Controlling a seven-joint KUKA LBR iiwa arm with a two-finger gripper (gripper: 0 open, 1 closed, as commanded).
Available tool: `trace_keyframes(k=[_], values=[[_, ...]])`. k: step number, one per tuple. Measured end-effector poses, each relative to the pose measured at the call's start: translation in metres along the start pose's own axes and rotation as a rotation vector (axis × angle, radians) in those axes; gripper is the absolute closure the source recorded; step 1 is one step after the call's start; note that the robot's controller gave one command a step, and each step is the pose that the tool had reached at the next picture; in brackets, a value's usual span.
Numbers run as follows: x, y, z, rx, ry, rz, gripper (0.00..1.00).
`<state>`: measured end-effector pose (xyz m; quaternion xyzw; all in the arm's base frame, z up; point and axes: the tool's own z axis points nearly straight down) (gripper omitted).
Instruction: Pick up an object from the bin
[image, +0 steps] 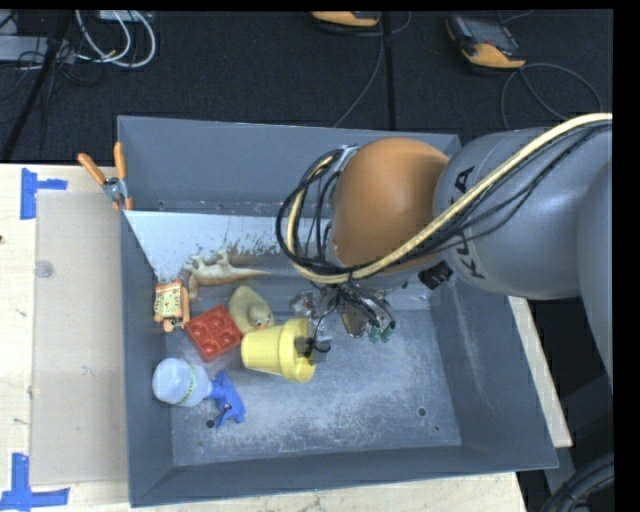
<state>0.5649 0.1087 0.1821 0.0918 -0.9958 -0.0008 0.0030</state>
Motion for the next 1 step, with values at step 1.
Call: trace_keyframes(k=[1], values=[[-0.0102,0.023,-0.0999,0.0,-0.002,-0.196,1.0]])
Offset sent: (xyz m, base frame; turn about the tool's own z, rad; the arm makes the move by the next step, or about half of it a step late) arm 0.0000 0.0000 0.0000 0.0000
